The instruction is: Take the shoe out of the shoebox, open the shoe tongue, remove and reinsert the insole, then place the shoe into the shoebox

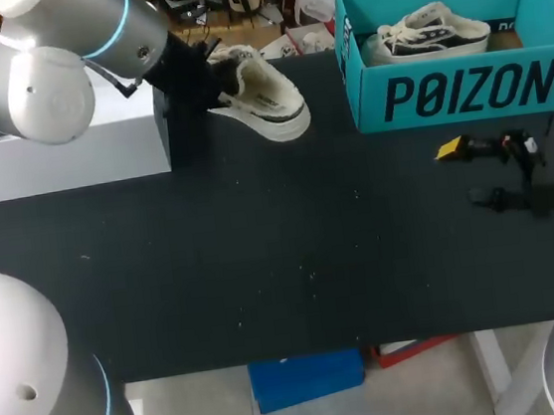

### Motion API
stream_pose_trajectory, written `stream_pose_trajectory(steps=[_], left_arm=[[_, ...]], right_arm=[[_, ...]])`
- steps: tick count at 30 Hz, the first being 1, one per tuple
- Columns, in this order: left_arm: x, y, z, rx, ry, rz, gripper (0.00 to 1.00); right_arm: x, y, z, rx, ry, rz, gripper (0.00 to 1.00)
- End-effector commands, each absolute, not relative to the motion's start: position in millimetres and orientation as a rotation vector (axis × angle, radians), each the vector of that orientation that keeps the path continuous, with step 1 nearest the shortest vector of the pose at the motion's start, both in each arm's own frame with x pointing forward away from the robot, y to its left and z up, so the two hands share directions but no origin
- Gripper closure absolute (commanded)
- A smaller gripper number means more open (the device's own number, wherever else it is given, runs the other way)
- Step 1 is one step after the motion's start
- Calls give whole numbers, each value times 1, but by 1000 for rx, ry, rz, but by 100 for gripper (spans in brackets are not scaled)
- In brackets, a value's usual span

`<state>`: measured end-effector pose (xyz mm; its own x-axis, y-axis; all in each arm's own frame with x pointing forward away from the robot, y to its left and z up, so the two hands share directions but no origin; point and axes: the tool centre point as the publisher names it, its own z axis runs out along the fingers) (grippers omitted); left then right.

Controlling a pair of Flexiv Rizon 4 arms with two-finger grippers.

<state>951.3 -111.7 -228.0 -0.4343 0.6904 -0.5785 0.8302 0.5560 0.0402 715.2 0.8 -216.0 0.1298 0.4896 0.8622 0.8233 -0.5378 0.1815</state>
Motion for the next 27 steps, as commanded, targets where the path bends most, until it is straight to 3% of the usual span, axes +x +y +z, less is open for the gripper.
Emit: stream_pose_trajectory(steps=[1,18,27], left_arm=[[924,-76,-189,1232,2259,-255,100],[924,-76,-189,1232,2259,-255,100],[949,-55,-133,987,2463,-378,100]], right_arm=[[717,2,-216,-2079,-1273,-1369,0],[717,2,-216,-2079,-1273,-1369,0],[717,2,-216,-2079,-1273,-1369,0]])
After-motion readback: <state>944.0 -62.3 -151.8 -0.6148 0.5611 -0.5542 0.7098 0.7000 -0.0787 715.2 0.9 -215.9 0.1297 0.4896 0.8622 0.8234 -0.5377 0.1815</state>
